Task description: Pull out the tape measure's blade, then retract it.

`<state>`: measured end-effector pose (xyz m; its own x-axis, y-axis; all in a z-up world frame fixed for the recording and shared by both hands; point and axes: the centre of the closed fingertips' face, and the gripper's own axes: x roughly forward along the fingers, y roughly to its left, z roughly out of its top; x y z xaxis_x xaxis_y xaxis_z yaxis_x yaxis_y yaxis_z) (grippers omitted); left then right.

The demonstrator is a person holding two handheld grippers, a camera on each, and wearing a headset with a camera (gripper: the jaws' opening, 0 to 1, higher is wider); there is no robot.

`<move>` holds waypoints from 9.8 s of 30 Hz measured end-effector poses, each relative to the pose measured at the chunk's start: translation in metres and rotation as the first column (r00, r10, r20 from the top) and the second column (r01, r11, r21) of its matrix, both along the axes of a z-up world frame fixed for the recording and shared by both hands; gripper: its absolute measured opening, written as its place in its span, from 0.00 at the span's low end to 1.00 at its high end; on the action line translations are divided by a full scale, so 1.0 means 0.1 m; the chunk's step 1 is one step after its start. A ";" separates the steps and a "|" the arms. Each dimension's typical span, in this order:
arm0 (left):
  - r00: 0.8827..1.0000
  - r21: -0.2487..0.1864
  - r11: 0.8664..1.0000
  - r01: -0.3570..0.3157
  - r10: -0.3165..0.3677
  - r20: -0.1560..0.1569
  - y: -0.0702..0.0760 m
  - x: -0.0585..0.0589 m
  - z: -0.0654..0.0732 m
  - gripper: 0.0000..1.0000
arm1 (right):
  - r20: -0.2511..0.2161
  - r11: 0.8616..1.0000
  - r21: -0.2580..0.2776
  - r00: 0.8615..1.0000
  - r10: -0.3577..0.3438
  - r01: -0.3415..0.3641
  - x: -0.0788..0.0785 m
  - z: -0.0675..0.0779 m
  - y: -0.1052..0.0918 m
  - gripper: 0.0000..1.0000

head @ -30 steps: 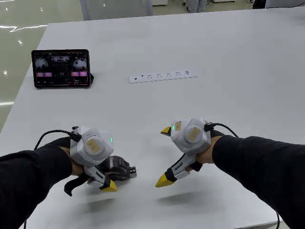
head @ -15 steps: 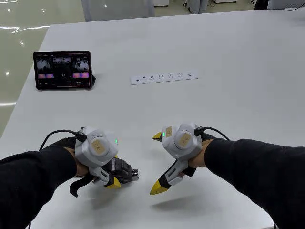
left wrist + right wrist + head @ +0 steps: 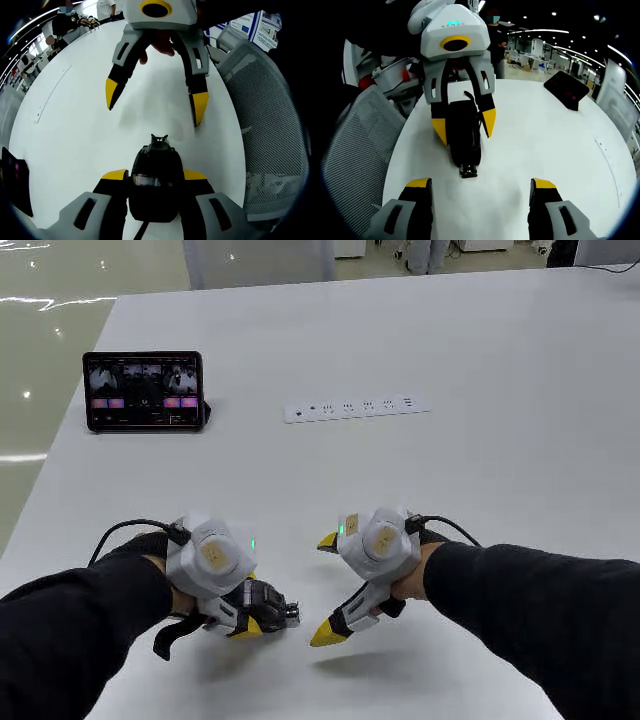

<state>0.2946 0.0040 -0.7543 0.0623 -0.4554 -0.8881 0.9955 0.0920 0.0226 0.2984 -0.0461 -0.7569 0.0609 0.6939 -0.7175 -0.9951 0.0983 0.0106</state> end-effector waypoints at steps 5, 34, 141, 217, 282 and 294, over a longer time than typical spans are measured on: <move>1.000 0.002 1.000 -0.001 0.001 0.009 0.00 0.00 0.00 0.35 | -0.001 0.998 -0.023 0.999 0.052 -0.052 -0.08 -0.07 0.07 0.63; 1.000 -0.001 1.000 -0.006 0.006 0.017 -0.01 0.00 -0.01 0.35 | -0.017 0.989 -0.065 0.991 0.135 -0.136 -0.13 -0.21 0.30 0.13; 1.000 0.015 1.000 0.005 -0.006 0.018 -0.01 -0.01 -0.02 0.35 | -0.048 0.984 -0.178 0.999 0.021 -0.029 -0.15 -0.23 -0.57 0.09; 0.999 0.022 0.999 0.025 -0.026 0.026 -0.02 -0.02 -0.03 0.35 | -0.071 0.979 -0.200 0.997 -0.042 0.027 -0.20 -0.24 -1.24 0.09; 0.999 0.018 1.000 0.018 -0.019 0.036 -0.02 -0.03 -0.03 0.35 | -0.071 0.970 -0.239 0.995 -0.067 0.048 -0.19 -0.22 -1.64 0.09; 0.999 0.018 1.000 0.019 -0.019 0.035 -0.02 -0.02 -0.03 0.35 | -0.072 0.968 -0.245 0.995 -0.075 0.055 -0.19 -0.22 -1.70 0.09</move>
<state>0.2922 0.0018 -0.7569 0.0847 -0.4412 -0.8934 0.9956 0.0725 0.0587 0.2798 -0.2162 -0.7787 0.0355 0.4950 -0.8682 -0.9833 0.1724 0.0581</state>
